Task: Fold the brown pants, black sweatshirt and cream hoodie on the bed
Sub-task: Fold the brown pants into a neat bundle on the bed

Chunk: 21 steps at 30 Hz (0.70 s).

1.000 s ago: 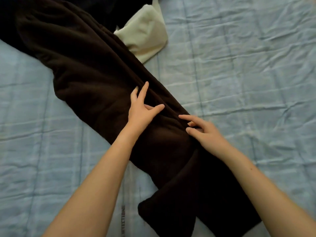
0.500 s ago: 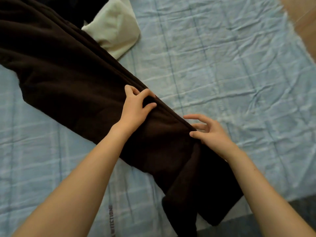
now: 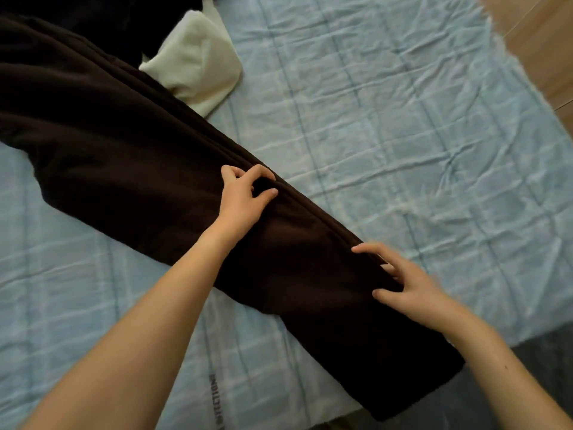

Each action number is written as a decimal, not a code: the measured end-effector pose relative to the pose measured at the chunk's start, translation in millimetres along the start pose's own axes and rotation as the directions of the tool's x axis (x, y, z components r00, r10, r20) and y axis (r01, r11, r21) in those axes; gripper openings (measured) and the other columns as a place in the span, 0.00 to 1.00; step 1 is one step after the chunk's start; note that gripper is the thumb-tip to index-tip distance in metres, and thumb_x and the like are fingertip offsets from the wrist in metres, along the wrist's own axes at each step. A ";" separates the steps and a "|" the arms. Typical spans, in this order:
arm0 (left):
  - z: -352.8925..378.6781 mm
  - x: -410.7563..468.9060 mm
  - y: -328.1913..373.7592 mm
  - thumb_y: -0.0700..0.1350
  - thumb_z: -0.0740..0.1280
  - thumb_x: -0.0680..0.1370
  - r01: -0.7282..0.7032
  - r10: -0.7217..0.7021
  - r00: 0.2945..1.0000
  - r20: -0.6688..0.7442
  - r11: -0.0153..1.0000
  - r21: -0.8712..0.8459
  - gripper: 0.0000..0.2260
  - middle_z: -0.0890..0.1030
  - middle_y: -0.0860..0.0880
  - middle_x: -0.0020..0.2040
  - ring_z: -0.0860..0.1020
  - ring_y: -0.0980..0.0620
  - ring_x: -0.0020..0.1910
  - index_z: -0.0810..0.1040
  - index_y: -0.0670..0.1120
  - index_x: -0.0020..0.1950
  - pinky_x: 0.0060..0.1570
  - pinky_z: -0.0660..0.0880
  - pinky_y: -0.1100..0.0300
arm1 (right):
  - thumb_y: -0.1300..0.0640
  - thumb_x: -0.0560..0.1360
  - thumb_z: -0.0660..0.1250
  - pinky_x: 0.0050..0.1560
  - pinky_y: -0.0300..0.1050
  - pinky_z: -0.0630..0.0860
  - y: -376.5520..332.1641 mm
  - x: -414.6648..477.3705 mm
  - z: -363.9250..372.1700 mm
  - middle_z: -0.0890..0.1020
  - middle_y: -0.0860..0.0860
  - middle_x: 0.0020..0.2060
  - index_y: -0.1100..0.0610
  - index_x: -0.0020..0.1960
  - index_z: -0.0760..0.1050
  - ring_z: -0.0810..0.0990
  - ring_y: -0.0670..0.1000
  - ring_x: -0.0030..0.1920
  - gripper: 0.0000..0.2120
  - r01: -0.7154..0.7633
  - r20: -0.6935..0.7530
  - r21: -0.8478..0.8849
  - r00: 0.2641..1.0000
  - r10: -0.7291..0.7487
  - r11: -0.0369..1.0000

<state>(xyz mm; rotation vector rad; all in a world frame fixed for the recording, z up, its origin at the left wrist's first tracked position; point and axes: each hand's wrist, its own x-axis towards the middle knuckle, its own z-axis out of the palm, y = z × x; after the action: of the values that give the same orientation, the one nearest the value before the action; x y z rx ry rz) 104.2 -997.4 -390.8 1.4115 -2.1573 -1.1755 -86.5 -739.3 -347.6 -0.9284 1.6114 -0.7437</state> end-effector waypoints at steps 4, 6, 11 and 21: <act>2.9 -0.7 5.5 0.46 0.72 0.75 -0.084 0.085 0.994 -0.075 0.996 0.013 0.09 0.62 0.52 0.52 0.70 0.59 0.45 0.77 0.57 0.52 0.54 0.68 0.76 | 0.73 0.74 0.67 0.52 0.40 0.80 13.6 -3.4 -13.8 0.86 0.50 0.48 0.42 0.64 0.77 0.85 0.50 0.51 0.30 -0.033 -0.222 0.008 0.974 0.034 0.999; 5.0 -3.2 6.5 0.46 0.70 0.77 -0.056 0.053 0.998 0.025 0.993 0.108 0.13 0.62 0.49 0.55 0.71 0.53 0.48 0.77 0.54 0.60 0.62 0.70 0.64 | 0.68 0.73 0.72 0.56 0.35 0.76 19.2 -0.3 -10.2 0.84 0.47 0.44 0.41 0.65 0.75 0.83 0.43 0.49 0.29 -0.102 -0.331 -0.055 0.940 0.078 0.993; 0.7 -14.4 30.2 0.50 0.66 0.78 -0.341 0.323 0.939 0.120 0.821 0.458 0.22 0.67 0.43 0.58 0.69 0.45 0.54 0.69 0.53 0.72 0.60 0.71 0.52 | 0.51 0.73 0.73 0.56 0.41 0.73 31.2 -22.9 -0.5 0.78 0.43 0.49 0.43 0.64 0.75 0.76 0.47 0.52 0.20 -0.219 -0.475 -0.362 0.880 0.023 0.906; 64.5 -82.4 11.1 0.60 0.47 0.82 -0.628 0.345 0.770 0.536 0.559 0.541 0.26 0.55 0.48 0.80 0.50 0.46 0.79 0.52 0.55 0.80 0.77 0.48 0.45 | 0.27 0.67 0.65 0.39 0.43 0.72 49.9 -58.1 -15.4 0.80 0.45 0.43 0.47 0.46 0.73 0.80 0.47 0.43 0.24 -0.514 -0.405 -0.337 0.836 0.371 0.789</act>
<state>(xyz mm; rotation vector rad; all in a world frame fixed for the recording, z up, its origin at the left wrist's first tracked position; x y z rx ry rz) 95.0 -894.0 -407.8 0.6386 -3.2110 -0.3989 -104.5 -664.0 -358.1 -0.6949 2.2460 -0.1938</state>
